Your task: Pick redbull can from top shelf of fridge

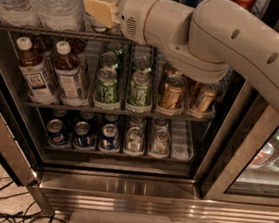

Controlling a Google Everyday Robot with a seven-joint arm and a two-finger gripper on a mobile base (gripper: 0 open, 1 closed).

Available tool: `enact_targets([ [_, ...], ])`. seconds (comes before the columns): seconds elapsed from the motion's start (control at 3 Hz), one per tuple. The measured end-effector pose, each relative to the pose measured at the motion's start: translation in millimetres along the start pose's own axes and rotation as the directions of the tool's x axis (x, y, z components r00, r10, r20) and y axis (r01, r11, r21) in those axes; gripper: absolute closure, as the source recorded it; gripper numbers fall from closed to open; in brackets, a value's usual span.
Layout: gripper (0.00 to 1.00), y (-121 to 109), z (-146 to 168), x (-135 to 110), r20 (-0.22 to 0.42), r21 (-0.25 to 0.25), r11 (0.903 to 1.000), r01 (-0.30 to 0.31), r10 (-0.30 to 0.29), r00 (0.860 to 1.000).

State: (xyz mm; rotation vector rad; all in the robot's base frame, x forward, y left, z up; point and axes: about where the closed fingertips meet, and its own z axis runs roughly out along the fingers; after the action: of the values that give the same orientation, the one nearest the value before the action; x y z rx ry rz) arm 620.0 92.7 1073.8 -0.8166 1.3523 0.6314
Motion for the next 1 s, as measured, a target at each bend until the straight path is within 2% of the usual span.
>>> enact_targets([
  [0.33, 1.0, 1.0, 0.0, -0.6, 0.0, -0.001, 1.0, 0.0, 0.0, 1.0],
  [1.0, 1.0, 22.2, -2.7, -16.4, 0.012, -0.036, 0.9993, 0.008, -0.007, 1.0],
])
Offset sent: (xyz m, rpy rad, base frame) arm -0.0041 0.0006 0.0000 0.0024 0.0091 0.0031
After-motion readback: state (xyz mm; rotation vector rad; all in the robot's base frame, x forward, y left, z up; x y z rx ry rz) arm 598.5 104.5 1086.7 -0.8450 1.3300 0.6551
